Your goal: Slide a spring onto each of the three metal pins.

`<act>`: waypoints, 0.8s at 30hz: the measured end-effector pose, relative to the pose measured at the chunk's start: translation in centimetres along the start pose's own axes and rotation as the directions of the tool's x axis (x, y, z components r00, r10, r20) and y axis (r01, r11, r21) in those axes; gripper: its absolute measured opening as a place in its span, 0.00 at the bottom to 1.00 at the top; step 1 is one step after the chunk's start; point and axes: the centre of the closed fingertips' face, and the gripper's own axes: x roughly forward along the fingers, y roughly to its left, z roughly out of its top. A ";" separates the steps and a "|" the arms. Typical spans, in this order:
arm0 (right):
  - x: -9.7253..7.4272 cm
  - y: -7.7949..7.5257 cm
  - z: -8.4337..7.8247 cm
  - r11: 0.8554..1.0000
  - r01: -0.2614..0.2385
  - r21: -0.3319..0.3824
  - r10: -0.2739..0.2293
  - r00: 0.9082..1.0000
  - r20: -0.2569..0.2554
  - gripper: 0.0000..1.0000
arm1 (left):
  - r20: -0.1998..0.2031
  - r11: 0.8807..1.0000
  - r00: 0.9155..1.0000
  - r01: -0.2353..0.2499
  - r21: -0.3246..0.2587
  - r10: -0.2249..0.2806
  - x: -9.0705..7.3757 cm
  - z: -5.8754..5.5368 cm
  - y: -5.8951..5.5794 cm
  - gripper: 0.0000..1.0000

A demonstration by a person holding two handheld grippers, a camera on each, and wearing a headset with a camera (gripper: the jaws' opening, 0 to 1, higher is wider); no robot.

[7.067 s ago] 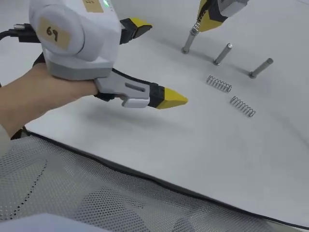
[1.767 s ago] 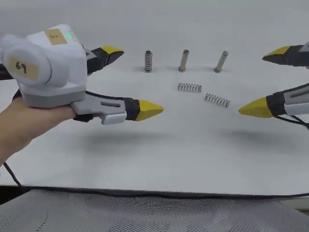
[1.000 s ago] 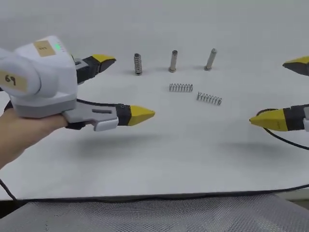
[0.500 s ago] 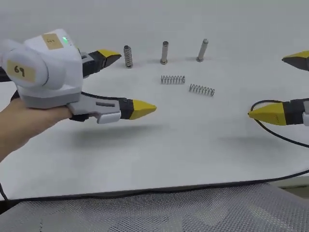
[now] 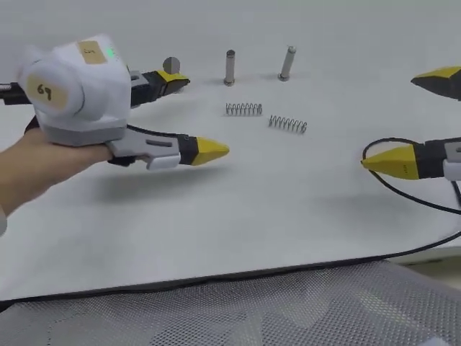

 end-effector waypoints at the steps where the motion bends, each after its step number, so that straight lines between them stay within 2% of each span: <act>1: -0.1 0.0 -0.1 1.000 0.002 0.001 -0.002 1.000 0.001 0.85 | 0.003 1.000 1.000 0.003 0.003 -0.003 0.2 0.0 0.1 0.64; 8: -0.3 0.2 -0.5 1.000 -0.002 0.017 0.002 1.000 0.000 0.86 | 0.002 1.000 1.000 0.027 0.014 -0.027 1.9 -0.1 0.4 0.53; 19: -0.1 0.4 -0.9 0.999 -0.008 0.042 0.007 1.000 0.002 0.86 | 0.006 0.999 1.000 0.030 0.025 -0.030 3.5 -0.3 0.9 0.32; 24: -0.1 0.4 -1.1 0.999 -0.008 0.050 0.008 1.000 0.000 0.85 | -0.014 0.999 1.000 0.028 0.037 -0.028 4.2 -1.0 1.0 0.23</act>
